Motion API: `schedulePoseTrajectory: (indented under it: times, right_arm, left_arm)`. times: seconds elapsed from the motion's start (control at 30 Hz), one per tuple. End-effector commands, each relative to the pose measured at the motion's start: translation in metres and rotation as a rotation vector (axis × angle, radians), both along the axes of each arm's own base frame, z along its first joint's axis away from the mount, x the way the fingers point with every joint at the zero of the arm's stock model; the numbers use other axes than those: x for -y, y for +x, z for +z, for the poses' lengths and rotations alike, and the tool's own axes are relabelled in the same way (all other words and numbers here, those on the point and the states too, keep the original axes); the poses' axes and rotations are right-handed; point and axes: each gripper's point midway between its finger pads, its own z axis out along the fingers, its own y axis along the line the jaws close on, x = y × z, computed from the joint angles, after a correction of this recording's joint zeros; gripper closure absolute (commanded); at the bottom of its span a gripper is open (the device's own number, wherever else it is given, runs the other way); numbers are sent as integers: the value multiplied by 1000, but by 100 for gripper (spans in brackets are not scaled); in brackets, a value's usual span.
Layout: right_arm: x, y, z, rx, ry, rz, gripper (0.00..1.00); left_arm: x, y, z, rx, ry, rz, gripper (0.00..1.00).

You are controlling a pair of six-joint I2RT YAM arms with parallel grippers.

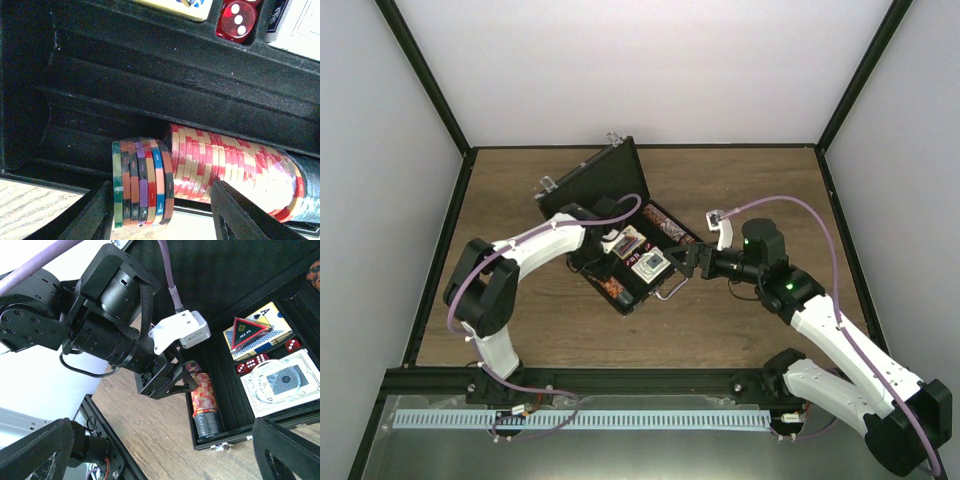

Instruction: Pack up texas hold em set

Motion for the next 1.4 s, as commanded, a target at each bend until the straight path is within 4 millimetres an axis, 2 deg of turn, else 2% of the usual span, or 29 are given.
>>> schedulePoseTrajectory:
  times: [0.0, 0.17, 0.5, 0.67, 0.83, 0.93, 1.03, 1.13, 1.2, 1.27, 1.37]
  right_arm:
    - [1, -1, 7, 15, 20, 3, 0]
    - [0, -1, 8, 17, 22, 4, 0]
    - [2, -1, 8, 17, 19, -4, 0]
    - [3, -1, 9, 19, 17, -6, 0]
    - [7, 1, 16, 42, 6, -35, 0]
    - [13, 3, 23, 75, -23, -63, 0]
    - [25, 10, 35, 124, -85, -122, 0]
    - [43, 15, 50, 178, -167, -200, 0]
    - [50, 17, 63, 217, -194, -230, 0]
    - [53, 19, 74, 253, -207, -240, 0]
    - [49, 24, 74, 253, -218, -229, 0]
  left_arm:
    - [5, -15, -5, -55, -23, -11, 43]
    - [3, -15, -6, -53, -15, -6, 39]
    - [1, -12, -7, -44, 4, 10, 25]
    - [1, -11, -7, -40, 1, 14, 23]
    - [1, 0, 10, 28, -5, 35, 19]
    - [2, 14, 35, 127, -22, 60, 16]
    - [8, 29, 75, 234, -91, 86, 12]
    - [23, 44, 140, 369, -233, 114, 3]
    - [21, 57, 188, 477, -317, 156, 0]
    - [10, 71, 227, 555, -405, 211, 0]
    - [-25, 97, 257, 605, -525, 330, 0]
